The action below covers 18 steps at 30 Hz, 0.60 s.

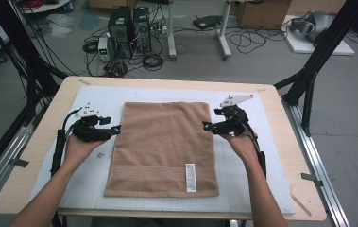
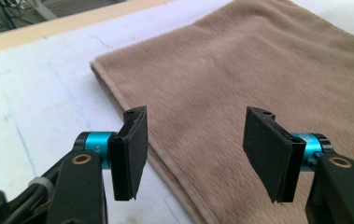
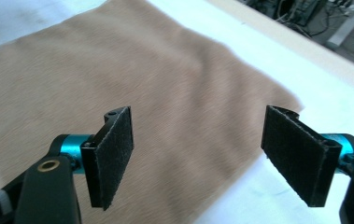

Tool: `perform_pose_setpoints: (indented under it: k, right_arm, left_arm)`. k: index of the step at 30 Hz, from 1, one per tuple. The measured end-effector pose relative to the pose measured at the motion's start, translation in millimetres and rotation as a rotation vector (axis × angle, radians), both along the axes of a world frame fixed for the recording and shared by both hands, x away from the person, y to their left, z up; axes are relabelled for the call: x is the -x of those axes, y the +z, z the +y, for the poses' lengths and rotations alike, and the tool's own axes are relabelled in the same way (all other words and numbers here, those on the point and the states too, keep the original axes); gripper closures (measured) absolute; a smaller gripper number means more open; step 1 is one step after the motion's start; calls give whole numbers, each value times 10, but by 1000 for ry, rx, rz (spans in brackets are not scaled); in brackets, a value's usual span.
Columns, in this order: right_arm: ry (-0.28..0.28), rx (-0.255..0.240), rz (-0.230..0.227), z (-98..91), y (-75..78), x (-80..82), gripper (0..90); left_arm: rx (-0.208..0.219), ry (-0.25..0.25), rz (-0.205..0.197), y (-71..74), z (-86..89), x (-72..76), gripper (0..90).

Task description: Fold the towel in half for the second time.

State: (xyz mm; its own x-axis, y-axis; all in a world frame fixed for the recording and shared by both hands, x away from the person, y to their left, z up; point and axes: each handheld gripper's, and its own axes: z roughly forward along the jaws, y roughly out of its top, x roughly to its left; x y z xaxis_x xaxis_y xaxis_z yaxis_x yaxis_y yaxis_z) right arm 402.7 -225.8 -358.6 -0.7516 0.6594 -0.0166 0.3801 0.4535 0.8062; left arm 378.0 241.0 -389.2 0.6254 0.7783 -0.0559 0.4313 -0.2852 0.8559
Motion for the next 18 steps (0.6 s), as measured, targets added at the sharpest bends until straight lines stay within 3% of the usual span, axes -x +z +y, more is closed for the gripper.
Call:
perform_pose_setpoints:
  k: [3,7,12,18]
  right_arm:
    - [-21,-1,7,-10,64,-150,262]
    - [-27,5,-5,27,56,-303,267]
    - [-36,35,34,62,-131,-439,273]
    - [-56,58,47,121,-346,-557,275]
  left_arm:
    - [-5,8,-3,77,-3,-123,408]
    - [-2,19,-3,61,-33,-268,407]
    - [9,34,-6,-49,-80,-406,407]
    - [-35,81,32,-266,-112,-555,428]
